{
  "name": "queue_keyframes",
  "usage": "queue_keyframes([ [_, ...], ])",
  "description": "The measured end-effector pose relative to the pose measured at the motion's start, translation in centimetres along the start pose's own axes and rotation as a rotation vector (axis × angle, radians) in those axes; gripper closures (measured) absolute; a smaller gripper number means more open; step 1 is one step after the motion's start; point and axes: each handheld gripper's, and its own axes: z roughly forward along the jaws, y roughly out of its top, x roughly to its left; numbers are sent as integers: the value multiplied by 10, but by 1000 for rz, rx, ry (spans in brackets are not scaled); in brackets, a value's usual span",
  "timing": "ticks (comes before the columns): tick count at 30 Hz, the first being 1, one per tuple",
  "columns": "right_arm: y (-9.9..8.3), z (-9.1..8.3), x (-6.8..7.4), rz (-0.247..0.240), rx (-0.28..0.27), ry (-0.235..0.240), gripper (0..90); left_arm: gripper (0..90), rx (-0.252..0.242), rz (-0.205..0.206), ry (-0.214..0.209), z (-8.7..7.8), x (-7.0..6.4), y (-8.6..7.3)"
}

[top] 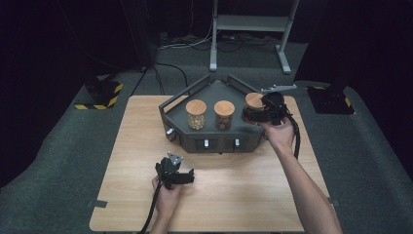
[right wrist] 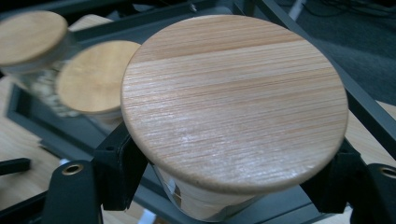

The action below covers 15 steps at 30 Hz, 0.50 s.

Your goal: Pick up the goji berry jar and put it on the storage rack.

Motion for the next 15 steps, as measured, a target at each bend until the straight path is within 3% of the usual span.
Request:
queue_keyframes([
  [6, 1, 17, 6, 9, 26, -51, 256, 39, -1, 1, 1, 0, 0, 0],
  [10, -5, 27, 4, 29, 20, -40, 257, 39, -1, 0, 0, 0, 0, 0],
  [15, -8, 40, 8, 34, 37, -66, 257, 39, -1, -1, -1, 0, 0, 0],
])
